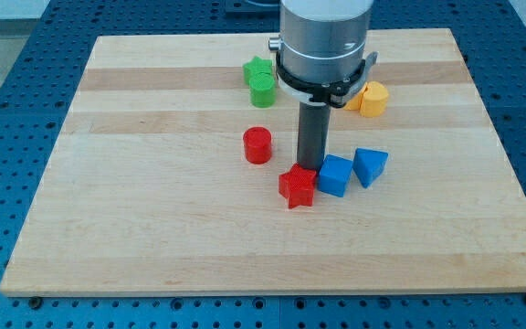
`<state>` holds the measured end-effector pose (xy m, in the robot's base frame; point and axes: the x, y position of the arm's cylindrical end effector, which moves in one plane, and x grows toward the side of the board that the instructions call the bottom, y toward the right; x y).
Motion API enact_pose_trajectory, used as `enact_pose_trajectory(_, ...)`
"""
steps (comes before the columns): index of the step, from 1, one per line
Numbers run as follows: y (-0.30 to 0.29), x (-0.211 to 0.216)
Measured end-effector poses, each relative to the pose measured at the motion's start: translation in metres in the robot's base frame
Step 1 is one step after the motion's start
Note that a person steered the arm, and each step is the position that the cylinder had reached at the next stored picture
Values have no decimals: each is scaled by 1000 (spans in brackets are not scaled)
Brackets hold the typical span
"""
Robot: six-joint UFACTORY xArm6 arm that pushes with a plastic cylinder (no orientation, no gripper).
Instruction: Push the blue cube into the blue triangle
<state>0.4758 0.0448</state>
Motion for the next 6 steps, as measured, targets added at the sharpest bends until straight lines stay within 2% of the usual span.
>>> enact_pose_trajectory(1, 34, -3)
enact_pose_trajectory(3, 43, -4)
enact_pose_trajectory(4, 9, -38)
enact_pose_trajectory(5, -25, -92)
enact_pose_trajectory(6, -48, -104)
